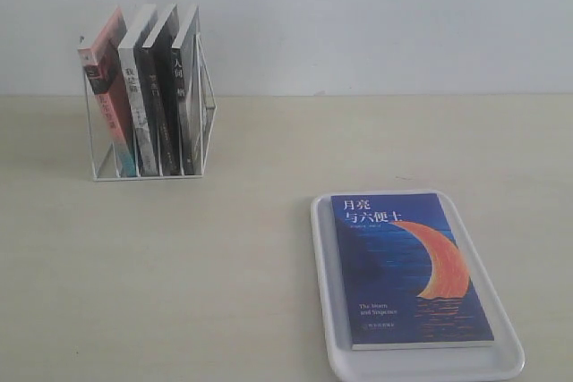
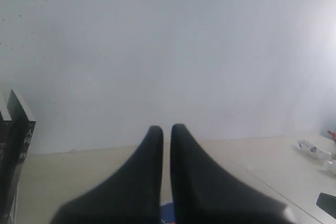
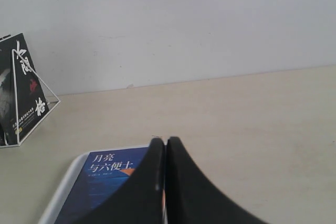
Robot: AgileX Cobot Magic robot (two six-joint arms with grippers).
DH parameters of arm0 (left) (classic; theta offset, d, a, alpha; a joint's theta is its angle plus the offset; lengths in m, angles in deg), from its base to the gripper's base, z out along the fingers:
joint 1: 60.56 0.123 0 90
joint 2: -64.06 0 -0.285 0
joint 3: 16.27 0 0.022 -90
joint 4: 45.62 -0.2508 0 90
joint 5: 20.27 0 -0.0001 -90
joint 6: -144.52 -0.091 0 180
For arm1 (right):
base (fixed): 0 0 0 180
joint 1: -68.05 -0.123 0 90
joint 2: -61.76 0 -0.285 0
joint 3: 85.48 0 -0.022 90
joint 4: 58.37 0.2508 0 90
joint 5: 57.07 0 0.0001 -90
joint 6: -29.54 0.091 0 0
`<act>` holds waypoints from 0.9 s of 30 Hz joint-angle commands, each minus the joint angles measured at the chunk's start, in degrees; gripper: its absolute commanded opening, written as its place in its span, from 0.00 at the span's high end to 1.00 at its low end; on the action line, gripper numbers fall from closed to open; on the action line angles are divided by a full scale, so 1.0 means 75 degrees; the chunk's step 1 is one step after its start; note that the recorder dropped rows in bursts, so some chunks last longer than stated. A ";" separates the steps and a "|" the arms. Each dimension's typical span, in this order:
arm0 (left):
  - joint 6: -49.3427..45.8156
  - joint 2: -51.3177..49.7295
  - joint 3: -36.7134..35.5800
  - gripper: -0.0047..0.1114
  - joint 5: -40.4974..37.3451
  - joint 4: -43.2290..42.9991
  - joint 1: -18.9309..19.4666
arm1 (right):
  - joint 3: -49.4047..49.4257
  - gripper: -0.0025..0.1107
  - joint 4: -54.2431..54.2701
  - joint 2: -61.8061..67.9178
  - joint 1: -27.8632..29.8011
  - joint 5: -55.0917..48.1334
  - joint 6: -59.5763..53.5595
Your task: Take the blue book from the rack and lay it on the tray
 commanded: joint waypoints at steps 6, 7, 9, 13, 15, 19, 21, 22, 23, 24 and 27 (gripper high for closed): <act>0.0096 0.0874 -0.0362 0.92 -0.0014 0.0049 0.0049 | -0.0009 0.98 -0.0041 -0.0041 0.0024 0.0073 -0.0015; 0.0096 0.0979 -0.0378 0.92 -0.0014 0.0049 0.0049 | -0.0009 0.98 -0.0041 -0.0041 0.0024 0.0073 -0.0015; 0.0096 0.1158 -0.0407 0.92 -0.0014 0.0049 0.0049 | -0.0009 0.98 -0.0041 -0.0041 0.0024 0.0073 -0.0015; 0.0096 0.1355 -0.0427 0.92 -0.0014 0.0049 0.0049 | -0.0009 0.98 -0.0041 -0.0041 0.0024 0.0073 -0.0015; 0.0111 0.1409 -0.0427 0.92 -0.0029 0.0049 0.0049 | -0.0009 0.98 -0.0041 -0.0041 0.0024 0.0073 -0.0015; 0.0390 0.1424 -0.0427 0.92 -0.0029 0.0049 0.0049 | -0.0009 0.98 -0.0041 -0.0041 0.0024 0.0073 -0.0015; 0.0390 0.1424 -0.0427 0.92 -0.0029 0.0049 0.0049 | -0.0009 0.98 -0.0041 -0.0041 0.0024 0.0073 -0.0015; 0.0390 0.1424 -0.0427 0.92 -0.0029 0.0049 0.0049 | -0.0009 0.98 -0.0041 -0.0041 0.0024 0.0073 -0.0015; 0.0390 0.1424 -0.0427 0.92 -0.0029 0.0049 0.0049 | -0.0009 0.98 -0.0041 -0.0041 0.0024 0.0073 -0.0015; 0.0390 0.1424 -0.0427 0.92 -0.0029 0.0049 0.0049 | -0.0009 0.98 -0.0041 -0.0041 0.0024 0.0073 -0.0015; 0.0390 0.1424 -0.0427 0.92 -0.0029 0.0049 0.0049 | -0.0009 0.98 -0.0041 -0.0041 0.0024 0.0059 -0.0036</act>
